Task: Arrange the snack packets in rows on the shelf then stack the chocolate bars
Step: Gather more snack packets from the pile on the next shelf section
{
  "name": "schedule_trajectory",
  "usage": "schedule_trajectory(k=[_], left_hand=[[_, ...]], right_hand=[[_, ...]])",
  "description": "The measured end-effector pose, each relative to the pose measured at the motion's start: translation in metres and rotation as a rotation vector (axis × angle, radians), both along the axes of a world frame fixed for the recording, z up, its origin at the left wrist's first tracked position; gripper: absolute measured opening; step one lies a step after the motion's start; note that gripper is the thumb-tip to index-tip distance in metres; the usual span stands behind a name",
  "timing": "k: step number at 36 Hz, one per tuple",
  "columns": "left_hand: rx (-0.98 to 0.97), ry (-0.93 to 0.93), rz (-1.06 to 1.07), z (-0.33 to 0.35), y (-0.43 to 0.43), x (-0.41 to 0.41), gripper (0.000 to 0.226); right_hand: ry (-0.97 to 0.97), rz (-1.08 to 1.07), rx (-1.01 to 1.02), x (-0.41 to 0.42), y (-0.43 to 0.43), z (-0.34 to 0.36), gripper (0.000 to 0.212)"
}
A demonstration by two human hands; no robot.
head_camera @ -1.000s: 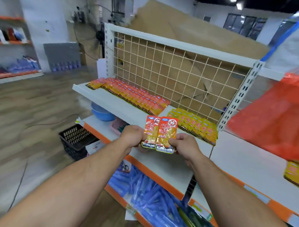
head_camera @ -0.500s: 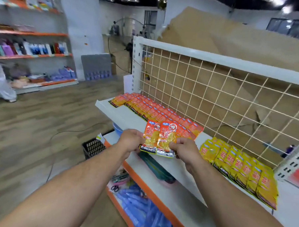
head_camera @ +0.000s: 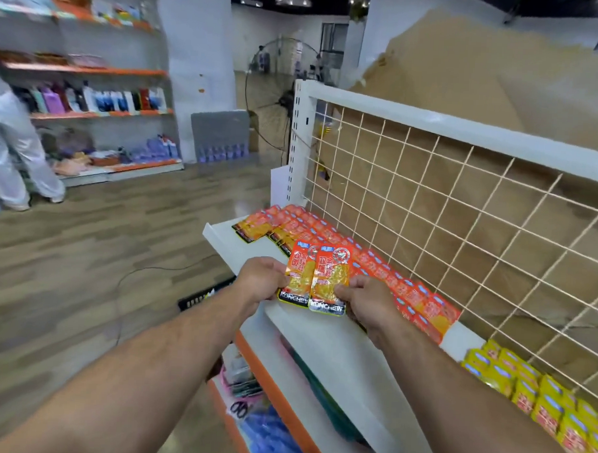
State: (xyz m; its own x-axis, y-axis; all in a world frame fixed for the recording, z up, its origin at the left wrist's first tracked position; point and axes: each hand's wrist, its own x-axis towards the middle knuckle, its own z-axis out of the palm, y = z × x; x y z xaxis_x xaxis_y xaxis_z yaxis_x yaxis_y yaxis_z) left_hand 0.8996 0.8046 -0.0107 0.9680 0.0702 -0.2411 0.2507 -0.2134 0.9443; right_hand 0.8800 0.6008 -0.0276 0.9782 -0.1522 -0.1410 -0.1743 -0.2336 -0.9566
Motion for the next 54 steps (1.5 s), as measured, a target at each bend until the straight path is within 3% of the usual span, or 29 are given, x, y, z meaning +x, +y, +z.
schedule_trajectory(k=[13, 25, 27, 33, 37, 39, 44, 54], left_hand=[[0.036, 0.009, -0.135, -0.024, 0.056, 0.136, 0.021], [0.308, -0.074, -0.379, -0.045, 0.105, 0.250, 0.018], [0.361, -0.113, -0.435, -0.044, 0.108, 0.260, 0.005], [0.570, -0.215, -0.506, -0.051, 0.113, 0.277, 0.016], [0.682, -0.274, -0.584, -0.052, 0.115, 0.279, 0.004], [0.714, -0.293, -0.612, -0.053, 0.115, 0.280, 0.009], [0.708, -0.300, -0.630, -0.054, 0.119, 0.282, 0.025], [0.686, -0.457, -0.581, -0.043, 0.126, 0.281, 0.021]], right_hand=[[0.051, -0.160, -0.056, 0.108, 0.063, -0.021, 0.046], [0.125, -0.393, -0.023, 0.176, 0.140, -0.035, 0.041], [0.133, -0.430, -0.015, 0.180, 0.148, -0.036, 0.039], [0.167, -0.504, -0.011, 0.188, 0.158, -0.038, 0.040], [0.179, -0.512, -0.030, 0.190, 0.163, -0.036, 0.035], [0.177, -0.518, -0.039, 0.192, 0.165, -0.037, 0.035], [0.179, -0.540, -0.058, 0.193, 0.168, -0.040, 0.036], [0.265, -0.519, -0.152, 0.197, 0.179, -0.038, 0.023]])
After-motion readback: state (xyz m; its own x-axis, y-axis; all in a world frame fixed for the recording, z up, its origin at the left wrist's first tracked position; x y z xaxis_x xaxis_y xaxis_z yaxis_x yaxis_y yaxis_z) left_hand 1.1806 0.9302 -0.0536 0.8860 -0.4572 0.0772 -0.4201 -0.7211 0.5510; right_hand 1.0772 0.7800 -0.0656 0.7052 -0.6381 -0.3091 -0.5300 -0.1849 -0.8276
